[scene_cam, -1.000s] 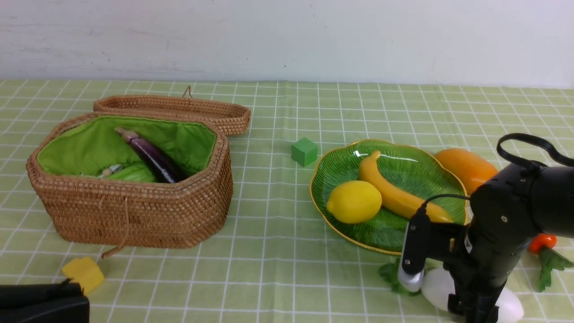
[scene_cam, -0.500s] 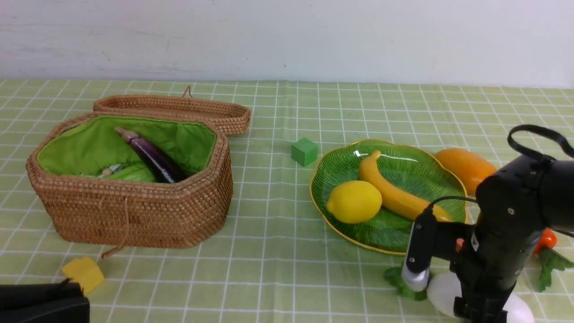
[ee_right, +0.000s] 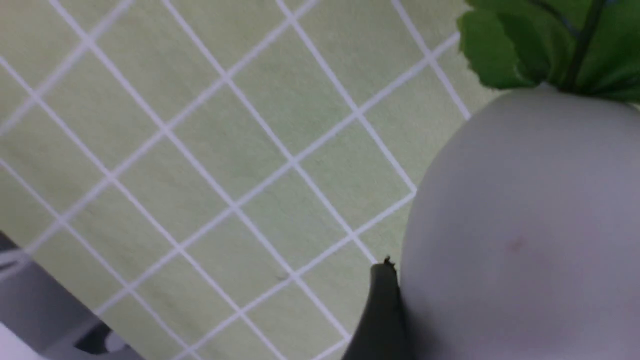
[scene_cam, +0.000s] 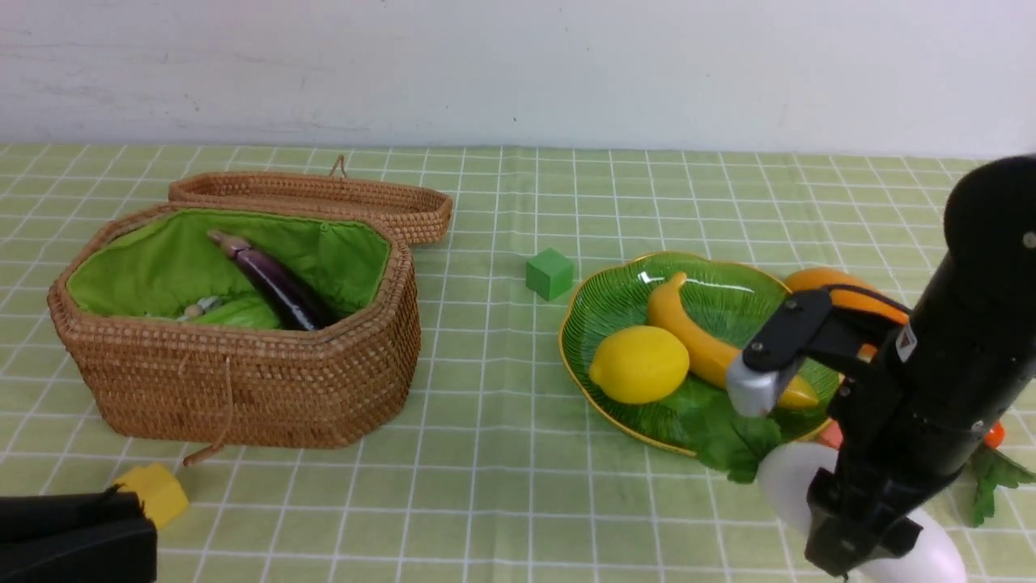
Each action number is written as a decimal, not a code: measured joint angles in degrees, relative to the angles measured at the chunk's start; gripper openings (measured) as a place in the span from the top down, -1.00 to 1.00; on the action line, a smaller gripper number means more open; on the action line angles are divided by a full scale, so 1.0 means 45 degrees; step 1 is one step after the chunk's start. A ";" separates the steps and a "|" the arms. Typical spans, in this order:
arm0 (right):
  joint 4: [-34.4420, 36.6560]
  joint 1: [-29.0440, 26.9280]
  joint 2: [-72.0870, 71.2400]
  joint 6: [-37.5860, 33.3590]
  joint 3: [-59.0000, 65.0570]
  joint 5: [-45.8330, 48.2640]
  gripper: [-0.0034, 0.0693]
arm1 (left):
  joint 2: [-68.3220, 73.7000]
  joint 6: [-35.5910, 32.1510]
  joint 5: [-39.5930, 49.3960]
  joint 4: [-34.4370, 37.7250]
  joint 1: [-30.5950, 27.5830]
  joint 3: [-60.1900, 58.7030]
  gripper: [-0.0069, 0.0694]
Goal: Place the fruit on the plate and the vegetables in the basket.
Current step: Take a daikon with your right arm and place it on the basket on the left.
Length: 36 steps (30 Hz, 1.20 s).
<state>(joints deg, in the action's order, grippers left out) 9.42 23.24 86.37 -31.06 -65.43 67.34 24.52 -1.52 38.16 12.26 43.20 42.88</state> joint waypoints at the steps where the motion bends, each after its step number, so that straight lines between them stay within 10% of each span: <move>1: 0.0141 0.0045 0.0000 0.0085 -0.0156 0.0002 -0.57 | 0.0000 0.0000 0.0000 -0.0111 0.0000 0.0000 0.62; 8: 0.0896 0.2144 0.0016 0.1233 -0.2164 -0.1551 -0.57 | 0.0000 0.1235 -0.0039 -0.2324 0.0000 0.0000 0.61; 26: 0.4038 0.4820 0.5837 0.0252 -1.1317 -0.6117 -0.57 | 0.0000 1.0575 0.0503 -1.1696 0.0000 0.0000 0.60; 36: 0.5131 0.5044 0.8867 -0.1648 -1.4248 -0.7704 -0.57 | 0.0000 1.1389 0.1393 -1.2476 0.0000 0.0000 0.59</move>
<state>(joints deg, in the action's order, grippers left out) 32.51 45.94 126.27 -38.47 -129.55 32.67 24.52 49.73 44.42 -43.88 43.20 42.88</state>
